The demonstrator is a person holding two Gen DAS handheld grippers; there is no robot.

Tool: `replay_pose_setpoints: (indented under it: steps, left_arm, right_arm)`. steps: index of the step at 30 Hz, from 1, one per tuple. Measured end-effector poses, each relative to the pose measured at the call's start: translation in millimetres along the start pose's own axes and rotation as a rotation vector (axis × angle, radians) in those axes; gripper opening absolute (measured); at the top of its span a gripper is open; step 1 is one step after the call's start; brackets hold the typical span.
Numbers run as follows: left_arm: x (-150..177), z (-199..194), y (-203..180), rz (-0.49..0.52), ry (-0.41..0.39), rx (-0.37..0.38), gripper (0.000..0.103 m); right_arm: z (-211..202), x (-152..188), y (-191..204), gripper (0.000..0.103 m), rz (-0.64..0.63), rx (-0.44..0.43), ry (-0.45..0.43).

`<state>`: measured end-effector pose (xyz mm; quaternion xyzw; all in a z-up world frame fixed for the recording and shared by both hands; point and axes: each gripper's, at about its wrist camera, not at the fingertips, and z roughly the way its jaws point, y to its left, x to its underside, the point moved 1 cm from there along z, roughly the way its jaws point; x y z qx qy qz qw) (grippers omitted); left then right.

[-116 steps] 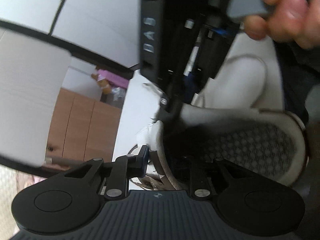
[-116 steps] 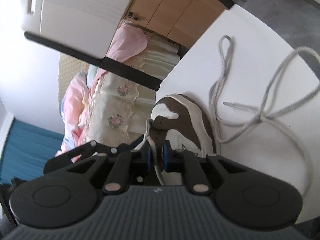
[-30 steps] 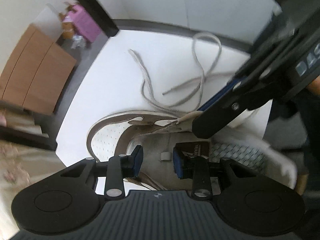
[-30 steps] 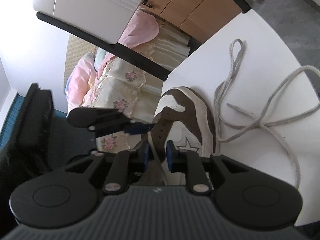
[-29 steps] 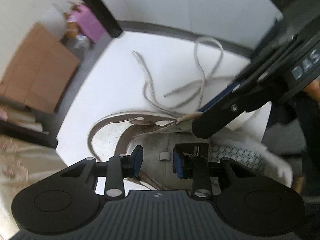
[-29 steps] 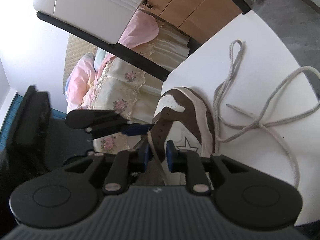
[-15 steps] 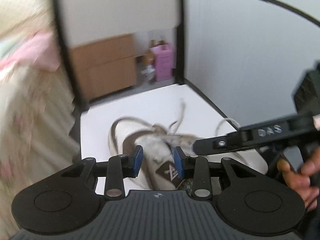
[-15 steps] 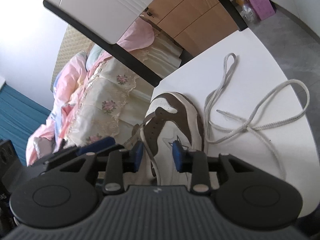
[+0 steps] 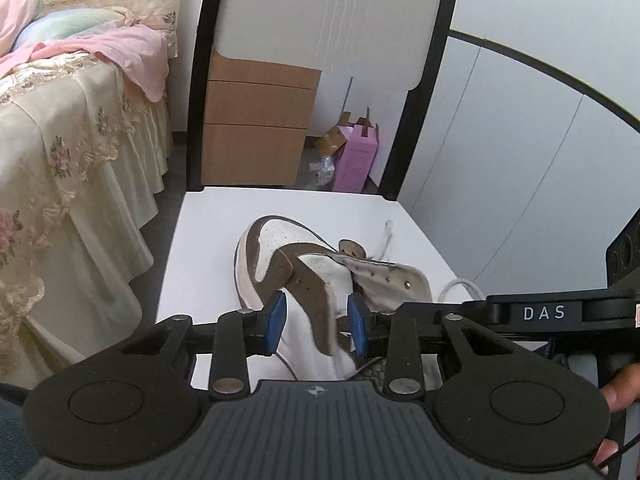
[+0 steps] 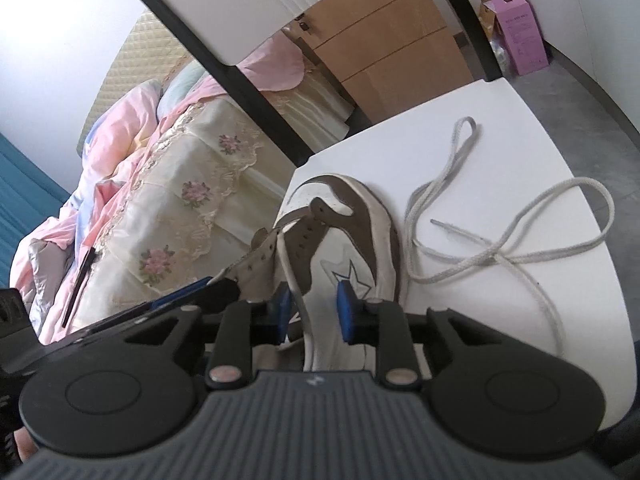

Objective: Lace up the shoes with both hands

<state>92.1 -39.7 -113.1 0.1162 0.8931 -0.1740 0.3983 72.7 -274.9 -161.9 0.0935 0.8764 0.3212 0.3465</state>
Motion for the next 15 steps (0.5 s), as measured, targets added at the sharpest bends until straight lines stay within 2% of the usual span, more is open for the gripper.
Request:
replay_pose_setpoints:
  steps: [5,8,15]
  left_arm:
    - [1.5,4.8,2.6,-0.001,0.0,-0.019,0.033]
    - [2.2,7.7,4.1,0.0,0.0,-0.033,0.019]
    - [4.1,14.7,7.7,0.0,0.0,-0.065,0.012]
  right_arm:
    - [4.1,4.4,8.4,0.021,-0.038,-0.009,0.008]
    - [6.0,4.3,8.4,0.021,-0.037,-0.016,0.008]
    - [11.5,3.8,10.9,0.021,-0.049,-0.008,-0.015]
